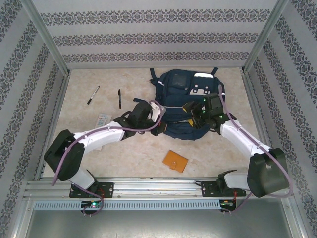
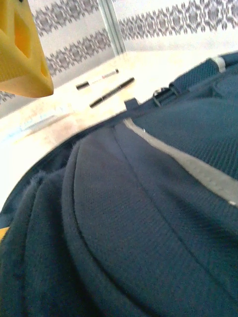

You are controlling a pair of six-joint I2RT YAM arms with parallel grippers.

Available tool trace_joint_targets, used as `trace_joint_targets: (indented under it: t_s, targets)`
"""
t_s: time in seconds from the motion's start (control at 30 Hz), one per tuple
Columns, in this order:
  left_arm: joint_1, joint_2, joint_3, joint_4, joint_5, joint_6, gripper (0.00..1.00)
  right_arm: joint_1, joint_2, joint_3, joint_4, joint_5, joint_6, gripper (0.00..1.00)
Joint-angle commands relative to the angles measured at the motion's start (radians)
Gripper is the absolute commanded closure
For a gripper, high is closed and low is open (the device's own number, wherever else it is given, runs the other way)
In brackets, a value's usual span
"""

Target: Pack the student bag

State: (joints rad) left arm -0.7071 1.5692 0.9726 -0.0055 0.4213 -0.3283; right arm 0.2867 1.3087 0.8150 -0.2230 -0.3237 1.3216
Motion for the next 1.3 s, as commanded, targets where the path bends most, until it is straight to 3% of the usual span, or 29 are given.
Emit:
trace_joint_targets:
  t_s: [0.0,0.07,0.1,0.17,0.2,0.27,0.57,0.77,0.9,1.03,1.17,1.27]
  targets:
    - [0.000,0.040,0.051,0.037,0.037,0.011,0.87,0.037,0.053,-0.027,-0.008,0.141,0.037,0.34]
    - [0.000,0.051,0.061,0.031,0.036,0.021,0.82,0.051,0.081,-0.037,0.036,0.161,0.053,0.39]
    - [0.000,0.052,0.063,0.030,0.033,0.028,0.76,0.057,0.091,-0.037,0.052,0.164,0.060,0.48]
    - [0.000,0.048,0.059,0.025,0.034,0.061,0.66,0.058,0.101,-0.031,0.089,0.147,0.064,0.78]
    - [0.003,0.045,0.059,0.018,0.039,0.083,0.61,0.059,0.100,-0.020,0.090,0.134,0.066,0.89]
    - [0.012,0.033,0.069,-0.015,0.040,0.143,0.53,0.056,0.083,0.032,0.073,0.093,0.045,1.00]
    - [0.144,0.051,0.140,-0.093,0.112,0.255,0.50,-0.007,0.064,0.228,0.051,-0.273,-0.035,1.00]
    - [0.156,0.106,0.179,-0.075,0.143,0.268,0.50,-0.039,0.053,0.221,0.082,-0.345,-0.012,1.00]
    - [0.156,0.132,0.168,-0.008,0.232,0.287,0.50,-0.044,0.059,0.224,0.095,-0.389,0.001,1.00]
    - [0.156,0.153,0.141,0.069,0.313,0.313,0.64,-0.044,0.056,0.220,0.122,-0.418,0.034,1.00]
    - [0.156,0.173,0.122,0.148,0.383,0.306,0.64,-0.044,0.047,0.227,0.123,-0.425,0.042,1.00]
    - [0.156,0.182,0.111,0.192,0.372,0.278,0.62,-0.044,0.044,0.228,0.122,-0.430,0.045,1.00]
